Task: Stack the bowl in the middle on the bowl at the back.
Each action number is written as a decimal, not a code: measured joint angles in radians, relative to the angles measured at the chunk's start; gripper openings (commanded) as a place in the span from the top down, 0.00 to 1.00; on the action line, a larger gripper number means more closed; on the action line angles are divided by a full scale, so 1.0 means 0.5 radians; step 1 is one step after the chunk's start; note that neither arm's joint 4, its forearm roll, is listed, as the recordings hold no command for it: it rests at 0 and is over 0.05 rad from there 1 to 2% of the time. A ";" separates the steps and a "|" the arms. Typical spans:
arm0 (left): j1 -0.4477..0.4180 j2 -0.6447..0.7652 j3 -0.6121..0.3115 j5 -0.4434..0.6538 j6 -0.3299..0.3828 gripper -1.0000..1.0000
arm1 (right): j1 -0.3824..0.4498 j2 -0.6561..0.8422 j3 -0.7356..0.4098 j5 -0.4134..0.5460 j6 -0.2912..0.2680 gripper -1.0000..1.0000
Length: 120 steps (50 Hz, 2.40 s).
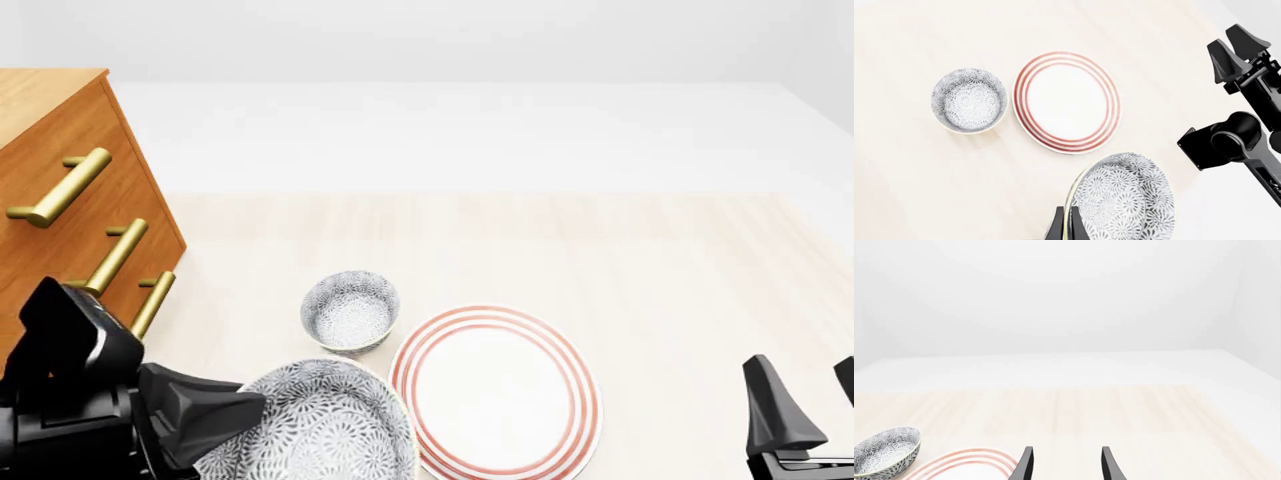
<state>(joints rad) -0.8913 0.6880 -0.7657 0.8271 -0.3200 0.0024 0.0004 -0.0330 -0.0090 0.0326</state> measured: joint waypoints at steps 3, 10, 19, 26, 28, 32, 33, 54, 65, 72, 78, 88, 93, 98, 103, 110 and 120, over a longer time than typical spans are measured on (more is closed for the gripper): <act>-0.046 0.012 0.005 -0.009 -0.018 1.00 | -0.001 0.000 -0.001 0.000 0.001 0.00; -0.125 0.018 0.046 -0.033 -0.055 1.00 | -0.003 0.000 -0.004 -0.001 0.002 0.00; -0.203 0.024 0.135 -0.091 -0.097 1.00 | -0.004 0.000 -0.009 0.001 0.005 0.00; -0.258 0.038 0.220 -0.148 -0.125 1.00 | -0.005 0.000 -0.011 0.002 0.006 0.00; -0.269 0.037 0.245 -0.158 -0.135 1.00 | -0.005 0.000 -0.012 0.002 0.007 0.00; -0.287 0.029 0.290 -0.169 -0.155 1.00 | -0.004 0.000 -0.012 0.002 0.006 0.00; -0.291 0.026 0.299 -0.170 -0.160 1.00 | -0.004 0.000 -0.012 0.002 0.006 0.00; -0.294 -0.102 0.449 -0.090 -0.233 1.00 | 0.000 0.000 -0.016 0.005 0.002 0.00; -0.262 -0.181 0.551 -0.063 -0.248 1.00 | 0.001 0.000 -0.016 0.005 0.000 0.00; -0.243 -0.225 0.618 -0.054 -0.259 1.00 | 0.000 0.000 -0.016 0.004 0.001 0.00; -0.237 -0.242 0.660 -0.060 -0.267 0.00 | 0.000 0.000 -0.015 0.004 0.002 0.00; -0.240 -0.247 0.699 -0.074 -0.280 0.00 | -0.001 0.000 -0.015 0.004 0.004 0.00; -0.237 -0.252 0.709 -0.073 -0.281 0.00 | -0.001 0.000 -0.016 0.004 0.005 0.00; -0.234 -0.257 0.711 -0.067 -0.280 0.00 | -0.002 0.000 -0.015 0.003 0.006 0.00; -0.219 -0.271 0.690 -0.041 -0.267 0.00 | -0.002 0.000 -0.015 0.003 0.007 0.00; -0.150 -0.325 0.573 0.061 -0.204 0.00 | -0.002 0.000 -0.015 0.002 0.006 0.00; 0.009 -0.484 0.353 0.292 -0.119 0.00 | -0.002 0.000 -0.014 0.002 0.003 0.00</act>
<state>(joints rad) -0.8867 0.4461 -0.5890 0.9732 -0.3795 0.0013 0.0003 -0.0400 -0.0081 0.0340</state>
